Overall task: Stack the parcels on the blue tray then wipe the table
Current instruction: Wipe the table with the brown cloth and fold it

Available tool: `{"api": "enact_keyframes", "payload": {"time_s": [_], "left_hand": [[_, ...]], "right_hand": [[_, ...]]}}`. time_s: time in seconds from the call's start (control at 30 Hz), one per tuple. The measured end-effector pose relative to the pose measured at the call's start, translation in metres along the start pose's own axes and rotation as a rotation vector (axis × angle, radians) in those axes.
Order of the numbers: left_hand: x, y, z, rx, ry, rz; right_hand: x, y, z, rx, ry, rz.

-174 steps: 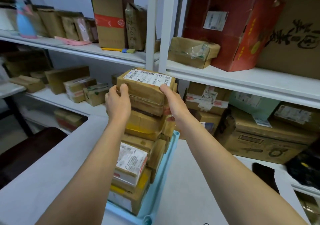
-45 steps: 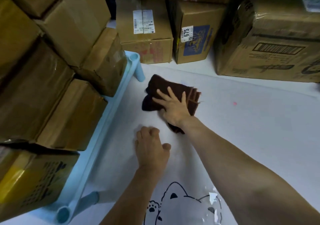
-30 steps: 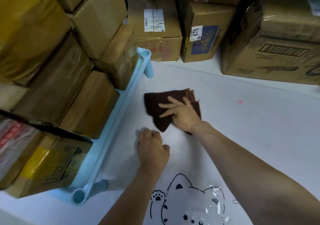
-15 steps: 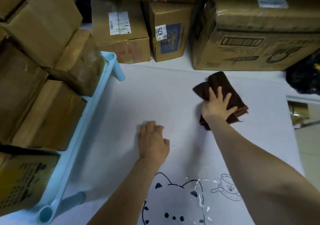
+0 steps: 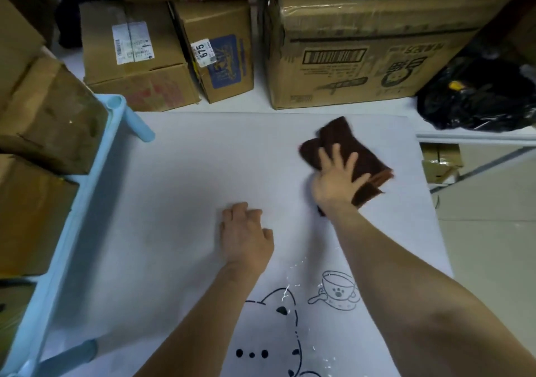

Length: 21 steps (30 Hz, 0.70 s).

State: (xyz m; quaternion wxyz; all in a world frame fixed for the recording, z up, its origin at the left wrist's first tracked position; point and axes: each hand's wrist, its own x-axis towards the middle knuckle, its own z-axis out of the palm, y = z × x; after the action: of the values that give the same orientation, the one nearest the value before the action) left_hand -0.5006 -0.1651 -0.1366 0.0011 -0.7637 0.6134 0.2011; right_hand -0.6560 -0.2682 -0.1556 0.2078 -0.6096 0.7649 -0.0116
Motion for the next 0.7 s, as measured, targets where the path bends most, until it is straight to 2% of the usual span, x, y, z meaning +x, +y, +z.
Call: {"api": "enact_keyframes", "payload": {"time_s": [0.07,0.1,0.17,0.23,0.27,0.33,0.37,0.43,0.5,0.53,0.57,0.63,0.67,0.7], "left_hand": [[0.0,0.003,0.001,0.001,-0.004,0.004],[0.0,0.005,0.001,-0.005,-0.004,0.003],[0.0,0.01,0.002,-0.018,-0.015,0.004],[-0.003,0.01,0.003,-0.038,-0.024,-0.013],[-0.007,0.008,0.003,-0.038,-0.029,-0.022],[-0.012,0.004,0.003,-0.025,-0.032,-0.034],[-0.013,0.001,0.003,-0.022,-0.033,-0.039],[-0.018,-0.002,0.002,-0.033,-0.036,-0.033],[-0.02,-0.002,-0.002,-0.049,-0.029,-0.034],[-0.021,-0.004,-0.004,-0.059,-0.024,-0.038],[-0.025,-0.009,-0.006,-0.062,-0.025,-0.042],[-0.029,-0.021,-0.009,-0.064,-0.021,-0.055],[-0.032,-0.027,-0.01,-0.071,-0.019,-0.071],[-0.036,-0.035,-0.013,-0.084,-0.019,-0.091]], "right_hand": [[-0.01,0.003,0.006,-0.082,-0.071,-0.279],[-0.01,0.017,0.003,-0.107,-0.068,-0.323],[-0.01,0.06,-0.007,-0.072,0.008,-0.132],[-0.02,0.091,-0.011,0.024,0.103,0.214],[-0.03,0.093,-0.011,0.072,0.121,0.361],[-0.052,0.069,0.0,0.111,0.133,0.486],[-0.063,0.051,0.01,0.117,0.122,0.457],[-0.091,0.023,0.029,0.075,0.095,0.23],[-0.105,0.029,0.039,-0.029,0.031,-0.048],[-0.105,0.044,0.036,-0.062,0.031,-0.088],[-0.105,0.06,0.03,-0.069,0.046,-0.023],[-0.102,0.081,0.018,0.016,0.102,0.278],[-0.101,0.08,0.015,0.08,0.106,0.408],[-0.103,0.064,0.017,0.107,0.094,0.455]]}}
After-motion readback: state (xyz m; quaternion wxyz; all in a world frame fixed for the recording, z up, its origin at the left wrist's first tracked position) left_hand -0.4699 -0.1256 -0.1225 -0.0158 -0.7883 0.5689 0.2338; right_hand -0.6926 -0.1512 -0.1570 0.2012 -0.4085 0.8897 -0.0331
